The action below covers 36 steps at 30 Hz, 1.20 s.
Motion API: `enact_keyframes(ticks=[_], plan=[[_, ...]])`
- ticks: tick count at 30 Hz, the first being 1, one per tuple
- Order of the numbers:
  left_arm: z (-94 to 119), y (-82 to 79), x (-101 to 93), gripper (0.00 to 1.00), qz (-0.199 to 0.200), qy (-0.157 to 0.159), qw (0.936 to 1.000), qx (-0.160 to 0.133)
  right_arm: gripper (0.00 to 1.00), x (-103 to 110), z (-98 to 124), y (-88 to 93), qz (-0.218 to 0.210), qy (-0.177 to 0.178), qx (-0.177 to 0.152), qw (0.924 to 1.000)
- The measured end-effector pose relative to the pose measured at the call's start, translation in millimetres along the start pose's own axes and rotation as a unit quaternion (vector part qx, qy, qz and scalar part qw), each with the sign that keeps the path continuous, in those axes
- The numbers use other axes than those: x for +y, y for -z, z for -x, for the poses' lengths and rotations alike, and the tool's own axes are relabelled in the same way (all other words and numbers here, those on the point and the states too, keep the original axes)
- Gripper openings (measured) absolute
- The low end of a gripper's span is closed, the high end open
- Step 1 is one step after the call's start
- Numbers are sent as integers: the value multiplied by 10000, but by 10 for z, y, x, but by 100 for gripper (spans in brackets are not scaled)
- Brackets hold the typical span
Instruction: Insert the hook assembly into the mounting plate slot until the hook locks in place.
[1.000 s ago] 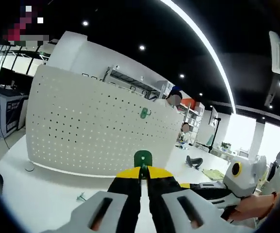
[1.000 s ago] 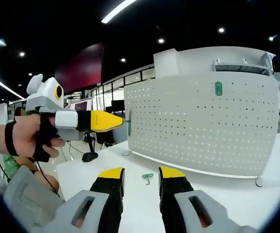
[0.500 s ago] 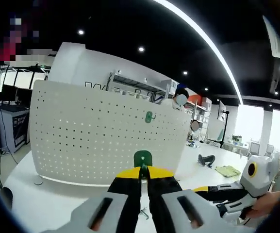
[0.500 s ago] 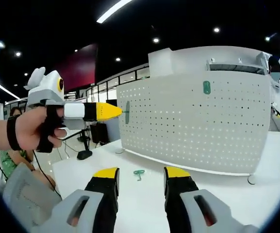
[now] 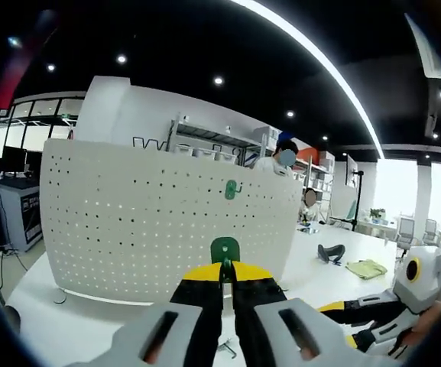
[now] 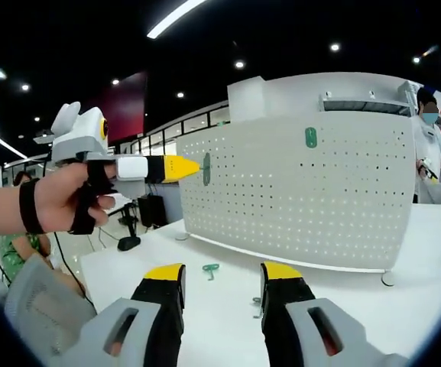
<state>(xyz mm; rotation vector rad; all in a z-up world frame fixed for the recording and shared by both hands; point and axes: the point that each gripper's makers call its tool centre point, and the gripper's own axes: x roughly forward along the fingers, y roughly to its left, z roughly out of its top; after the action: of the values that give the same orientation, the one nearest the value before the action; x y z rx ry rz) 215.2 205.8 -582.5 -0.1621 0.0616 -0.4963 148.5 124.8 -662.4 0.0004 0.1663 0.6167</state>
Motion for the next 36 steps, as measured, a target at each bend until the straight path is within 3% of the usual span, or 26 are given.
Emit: enact_keyframes(ticks=[11, 23, 36], plan=[[-158, -24, -76, 3, -193, -55, 9998, -25, 40, -97, 116, 66, -19, 50, 80, 10000], [-301, -184, -56, 3, -484, -147, 9986, -174, 61, -251, 156, 23, 37, 340, -26, 9994], [-503, -270, -47, 3, -728, -203, 9967, -312, 60, -288, 184, 59, -10, 295, 10, 9996]])
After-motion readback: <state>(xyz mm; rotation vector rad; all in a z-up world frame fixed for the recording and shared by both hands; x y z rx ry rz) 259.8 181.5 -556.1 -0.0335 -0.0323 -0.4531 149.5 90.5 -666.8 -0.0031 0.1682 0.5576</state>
